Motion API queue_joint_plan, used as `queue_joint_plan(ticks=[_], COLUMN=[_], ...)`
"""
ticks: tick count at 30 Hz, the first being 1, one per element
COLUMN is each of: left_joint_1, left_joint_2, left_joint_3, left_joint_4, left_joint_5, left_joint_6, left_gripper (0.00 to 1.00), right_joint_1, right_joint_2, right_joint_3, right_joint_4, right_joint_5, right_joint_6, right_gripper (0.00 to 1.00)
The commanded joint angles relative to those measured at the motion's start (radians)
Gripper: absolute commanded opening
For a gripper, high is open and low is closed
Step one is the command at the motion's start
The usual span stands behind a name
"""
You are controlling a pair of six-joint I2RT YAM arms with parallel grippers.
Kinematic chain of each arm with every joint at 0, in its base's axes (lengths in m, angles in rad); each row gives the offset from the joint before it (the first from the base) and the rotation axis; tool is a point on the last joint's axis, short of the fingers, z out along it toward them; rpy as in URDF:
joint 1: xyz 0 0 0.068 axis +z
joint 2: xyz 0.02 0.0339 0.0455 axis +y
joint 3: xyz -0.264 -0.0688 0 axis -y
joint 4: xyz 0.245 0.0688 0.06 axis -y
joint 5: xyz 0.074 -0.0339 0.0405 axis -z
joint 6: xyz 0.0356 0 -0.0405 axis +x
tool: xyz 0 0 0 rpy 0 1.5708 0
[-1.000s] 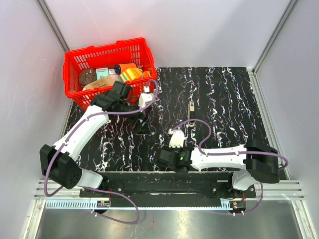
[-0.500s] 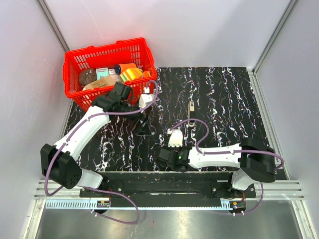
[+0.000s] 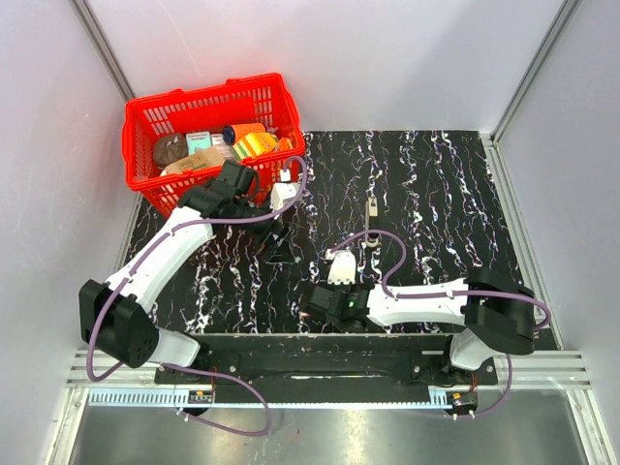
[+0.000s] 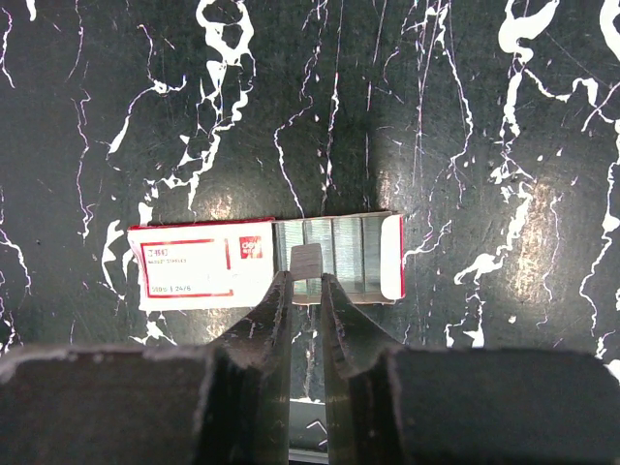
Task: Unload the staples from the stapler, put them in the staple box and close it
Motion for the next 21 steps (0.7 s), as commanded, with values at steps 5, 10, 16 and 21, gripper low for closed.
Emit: queue_joint_plan(ticks=[5, 10, 16, 21], left_joint_1=[0.001, 0.001, 0.001, 0.001], left_joint_2=[-0.030, -0.034, -0.039, -0.039], left_joint_3=[-0.016, -0.020, -0.025, -0.026], left_joint_4=[0.027, 0.032, 0.035, 0.036], left_joint_5=[0.022, 0.027, 0.030, 0.032], left_joint_6=[-0.012, -0.015, -0.017, -0.015], left_gripper=[0.99, 0.99, 0.99, 0.99], right_joint_1=[-0.019, -0.030, -0.039, -0.041], right_joint_2=[0.009, 0.020, 0.024, 0.035], right_joint_3=[0.008, 0.013, 0.013, 0.020], right_joint_4=[0.038, 0.042, 0.053, 0.064], right_joint_5=[0.006, -0.004, -0.016, -0.022], right_joint_6=[-0.028, -0.039, -0.051, -0.067], right_gripper=[0.00, 0.00, 0.00, 0.00])
